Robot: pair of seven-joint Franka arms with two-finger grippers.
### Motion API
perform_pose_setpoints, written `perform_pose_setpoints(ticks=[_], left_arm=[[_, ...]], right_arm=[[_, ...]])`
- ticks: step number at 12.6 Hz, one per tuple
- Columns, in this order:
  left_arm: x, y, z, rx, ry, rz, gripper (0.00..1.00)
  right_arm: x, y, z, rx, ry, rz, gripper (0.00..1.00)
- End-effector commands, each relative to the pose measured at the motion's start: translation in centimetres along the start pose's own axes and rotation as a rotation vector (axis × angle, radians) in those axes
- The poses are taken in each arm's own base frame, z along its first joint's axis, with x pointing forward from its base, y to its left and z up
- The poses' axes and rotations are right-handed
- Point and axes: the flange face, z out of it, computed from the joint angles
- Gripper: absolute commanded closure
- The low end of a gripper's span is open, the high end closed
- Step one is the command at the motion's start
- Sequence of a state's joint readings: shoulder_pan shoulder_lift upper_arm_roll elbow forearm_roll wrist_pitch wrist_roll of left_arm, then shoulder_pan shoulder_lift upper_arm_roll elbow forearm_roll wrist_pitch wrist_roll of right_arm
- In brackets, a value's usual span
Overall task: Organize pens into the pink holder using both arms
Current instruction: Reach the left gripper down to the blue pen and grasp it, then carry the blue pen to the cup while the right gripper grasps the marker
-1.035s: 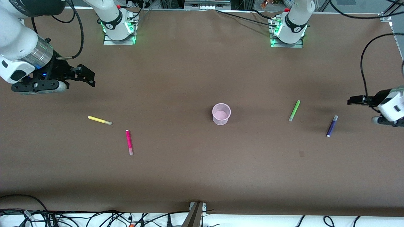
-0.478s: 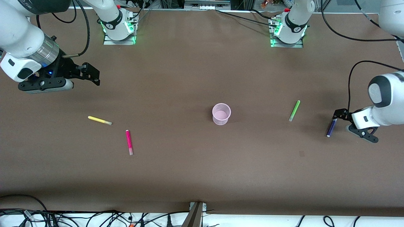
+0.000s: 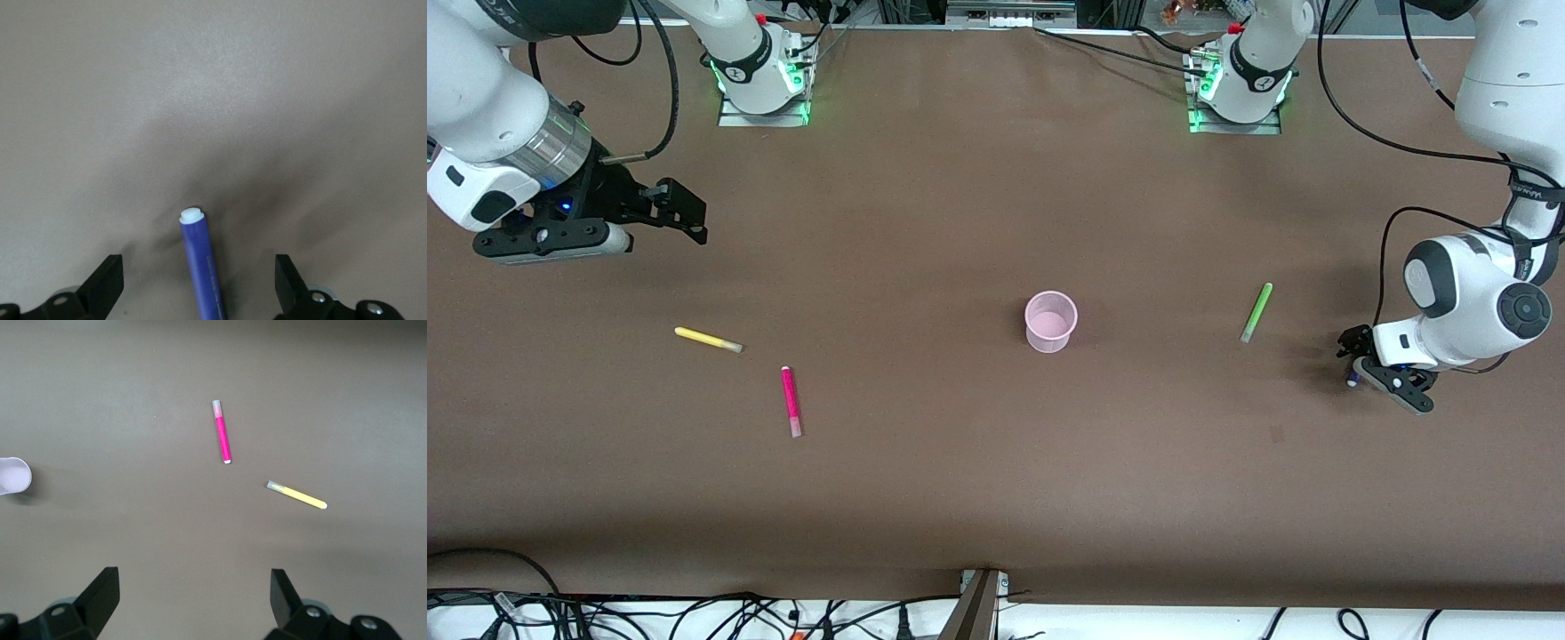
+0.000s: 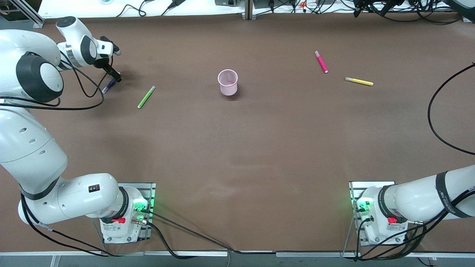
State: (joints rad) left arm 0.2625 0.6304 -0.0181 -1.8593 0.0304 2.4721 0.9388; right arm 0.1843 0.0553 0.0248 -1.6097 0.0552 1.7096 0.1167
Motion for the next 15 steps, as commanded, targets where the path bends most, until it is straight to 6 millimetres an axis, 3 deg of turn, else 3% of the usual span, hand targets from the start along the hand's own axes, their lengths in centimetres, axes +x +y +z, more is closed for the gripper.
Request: perform_pose_setpoints(ticks=[1,3,4,5,8,10,11,12,15], left_arm=[[0.0,-0.6,0.2,0.005,0.016,0.066,0.22],[-0.1,-0.8,0.1,0.012,0.02,0.075,0.63],[-0.1,-0.8,0.1,0.012,0.02,0.075,0.88],[-0.2,-0.8,0.3,0.009,0.019,0.074,1.0],[-0.2,-0.7,0.5,0.004,0.015,0.074,1.0],[0.0,-0.7,0.3,0.004,0.015,0.072,1.0],[0.5,-0.9,-0.7,0.011,0.021,0.075,1.0],[1.1,-1.1,-1.7,-0.007,0.011,0.081,1.0],[5.4,-1.7,-7.8,-0.097,0.0,0.117,1.0]], right_arm=[[-0.2,-0.2,-0.6,0.014,0.004,0.009,0.0],[-0.2,-0.2,-0.7,0.014,0.006,0.009,0.0],[-0.2,-0.2,-0.7,0.014,0.006,0.009,0.0],[-0.2,-0.2,-0.6,0.014,0.004,0.008,0.0],[0.1,-0.2,-0.9,0.008,0.025,0.005,0.0],[1.3,-0.2,-0.8,0.016,0.048,-0.01,0.0],[1.5,-0.3,-1.0,0.018,0.046,-0.005,0.0],[2.4,-0.4,1.3,0.013,0.008,-0.006,0.0],[2.8,-0.2,2.7,0.01,-0.034,0.002,0.0]])
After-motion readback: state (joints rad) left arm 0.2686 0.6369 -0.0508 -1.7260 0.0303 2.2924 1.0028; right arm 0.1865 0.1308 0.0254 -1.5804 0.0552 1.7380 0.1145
